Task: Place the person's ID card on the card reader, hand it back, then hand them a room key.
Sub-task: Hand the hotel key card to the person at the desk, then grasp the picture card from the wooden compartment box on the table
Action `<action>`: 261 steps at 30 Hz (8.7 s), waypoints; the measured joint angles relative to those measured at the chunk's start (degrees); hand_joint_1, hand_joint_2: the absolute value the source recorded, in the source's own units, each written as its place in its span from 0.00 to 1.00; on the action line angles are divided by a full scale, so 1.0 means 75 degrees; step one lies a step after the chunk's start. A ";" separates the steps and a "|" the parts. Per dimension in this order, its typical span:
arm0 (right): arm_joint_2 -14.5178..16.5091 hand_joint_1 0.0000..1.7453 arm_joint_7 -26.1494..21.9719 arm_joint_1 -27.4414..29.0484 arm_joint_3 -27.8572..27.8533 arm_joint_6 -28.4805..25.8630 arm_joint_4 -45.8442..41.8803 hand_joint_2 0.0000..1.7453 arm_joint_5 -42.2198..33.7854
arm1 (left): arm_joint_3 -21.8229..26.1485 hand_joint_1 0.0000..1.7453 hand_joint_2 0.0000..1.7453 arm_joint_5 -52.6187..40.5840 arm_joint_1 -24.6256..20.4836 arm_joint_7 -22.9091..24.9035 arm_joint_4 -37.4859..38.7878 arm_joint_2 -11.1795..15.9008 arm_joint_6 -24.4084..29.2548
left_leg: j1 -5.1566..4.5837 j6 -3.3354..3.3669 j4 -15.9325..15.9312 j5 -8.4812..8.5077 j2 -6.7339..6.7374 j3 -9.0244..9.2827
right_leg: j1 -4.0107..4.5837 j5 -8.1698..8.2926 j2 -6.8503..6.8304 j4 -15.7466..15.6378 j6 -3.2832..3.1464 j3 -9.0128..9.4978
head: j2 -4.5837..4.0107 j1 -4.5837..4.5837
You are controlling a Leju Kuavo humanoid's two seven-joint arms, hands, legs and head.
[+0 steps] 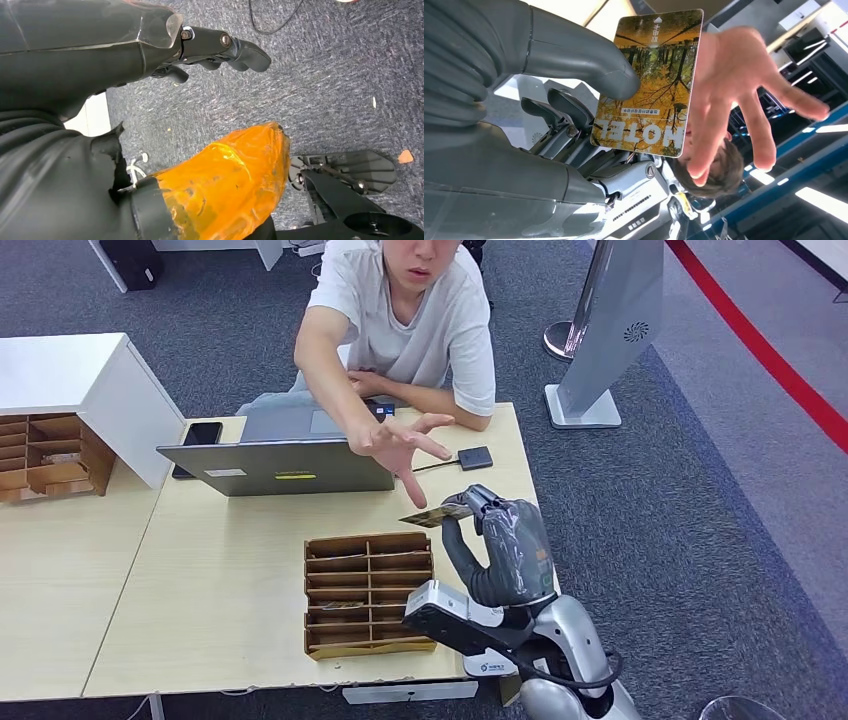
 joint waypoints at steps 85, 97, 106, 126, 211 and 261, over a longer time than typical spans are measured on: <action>0.0459 0.00 0.0890 -0.0667 0.1135 0.1236 0.1448 1.00 0.1365 | -0.0187 0.00 0.00 -0.0231 -0.0081 0.0199 -0.0006 -0.0006 -0.0120 | 0.0000 -0.0002 0.0000 0.0004 -0.0001 0.0000 | 0.0000 0.0001 0.0000 0.0000 -0.0001 -0.0001 | 0.0000 -0.0001; 0.0641 0.00 0.0935 -0.0682 0.1262 0.1282 0.1973 1.00 0.1400 | -0.0264 0.00 0.00 -0.0308 -0.0097 0.0220 -0.0006 -0.0025 -0.0174 | 0.0001 -0.0002 0.0000 0.0005 0.0000 0.0000 | 0.0001 0.0001 0.0000 0.0000 -0.0001 -0.0001 | 0.0000 0.0001; 0.0835 0.00 0.0933 -0.0782 0.1360 0.1393 0.2396 1.00 0.1413 | -0.0366 0.00 0.00 -0.0358 -0.0107 0.0268 -0.0008 -0.0041 -0.0188 | 0.0001 -0.0002 0.0000 0.0005 0.0000 0.0000 | 0.0001 0.0001 0.0000 0.0000 -0.0001 0.0000 | 0.0000 0.0001; 0.1158 0.00 0.1093 -0.1135 0.1497 0.1553 0.3236 1.00 0.1494 | -0.0444 0.00 0.00 -0.0461 -0.0175 0.0346 -0.0012 -0.0066 -0.0254 | 0.0001 -0.0002 0.0000 0.0005 -0.0001 0.0000 | 0.0001 0.0001 0.0000 0.0001 -0.0001 -0.0001 | 0.0000 0.0001; 0.1276 0.76 0.1064 -0.1447 0.1295 0.1335 0.3621 1.00 0.1497 | -0.0624 0.00 0.00 -0.0237 -0.0190 0.0358 -0.0050 -0.0064 -0.0237 | 0.0001 -0.0002 0.0000 0.0006 0.0000 0.0000 | 0.0001 0.0001 0.0000 0.0001 -0.0002 -0.0001 | 0.0000 0.0001; 0.1276 0.20 0.1072 -0.1394 0.1266 0.1138 0.4169 1.00 0.1538 | -0.0747 0.00 0.00 -0.0237 -0.0191 0.0338 -0.0050 -0.0064 -0.0196 | 0.0001 -0.0002 0.0000 0.0006 0.0000 0.0000 | 0.0001 0.0001 0.0000 0.0001 -0.0002 -0.0001 | 0.0000 0.0001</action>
